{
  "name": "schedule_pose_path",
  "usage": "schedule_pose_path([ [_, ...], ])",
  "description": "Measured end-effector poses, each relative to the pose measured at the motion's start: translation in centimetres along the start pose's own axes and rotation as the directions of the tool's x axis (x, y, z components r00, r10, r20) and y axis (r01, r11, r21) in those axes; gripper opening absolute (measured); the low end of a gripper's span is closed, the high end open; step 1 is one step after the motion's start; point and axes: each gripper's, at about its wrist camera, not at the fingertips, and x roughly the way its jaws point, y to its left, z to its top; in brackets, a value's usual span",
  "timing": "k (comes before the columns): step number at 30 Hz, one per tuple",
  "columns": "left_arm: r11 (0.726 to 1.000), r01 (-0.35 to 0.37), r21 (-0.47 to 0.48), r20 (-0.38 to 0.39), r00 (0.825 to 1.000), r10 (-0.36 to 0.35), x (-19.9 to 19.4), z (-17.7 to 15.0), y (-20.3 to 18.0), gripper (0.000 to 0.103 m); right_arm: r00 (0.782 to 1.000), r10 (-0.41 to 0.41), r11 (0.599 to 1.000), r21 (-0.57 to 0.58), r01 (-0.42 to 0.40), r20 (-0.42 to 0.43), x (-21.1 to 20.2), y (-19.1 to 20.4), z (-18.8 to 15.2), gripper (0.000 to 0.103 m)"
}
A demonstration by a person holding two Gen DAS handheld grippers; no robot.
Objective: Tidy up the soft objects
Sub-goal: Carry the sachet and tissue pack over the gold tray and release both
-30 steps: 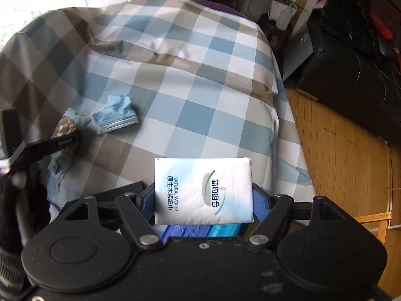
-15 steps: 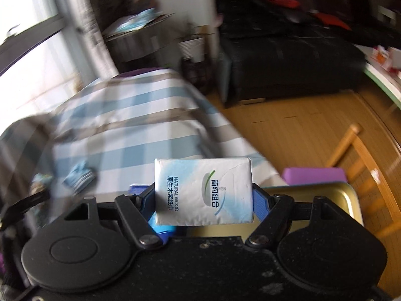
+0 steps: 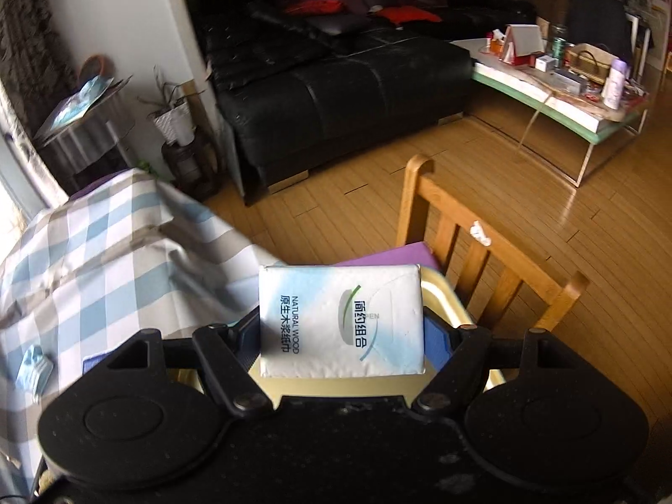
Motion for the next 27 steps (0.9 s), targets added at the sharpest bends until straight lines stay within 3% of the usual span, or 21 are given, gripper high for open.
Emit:
schedule_pose_path([
  [4,0.993,0.102,0.065,-0.028,0.995,-0.1,-1.7,0.2,-4.7,0.048,1.0,0.004,1.0,0.017,-0.004,0.009,0.1,-1.0,0.0,0.074],
  [10,0.965,0.22,0.14,-0.107,0.973,-0.206,-2.1,-1.6,-10.7,0.048,1.0,0.009,0.999,0.041,-0.009,-0.005,0.7,-2.2,-0.6,0.074],
  [17,0.937,0.291,0.191,-0.205,0.946,-0.252,-1.5,-4.3,-16.0,0.048,1.0,0.016,0.998,0.064,-0.016,-0.001,1.1,-3.5,-1.0,0.074],
  [27,0.922,0.305,0.237,-0.262,0.934,-0.242,-0.4,-6.2,-20.2,0.048,0.998,0.057,0.995,0.08,-0.055,-0.018,1.9,-4.5,-1.7,0.074],
])
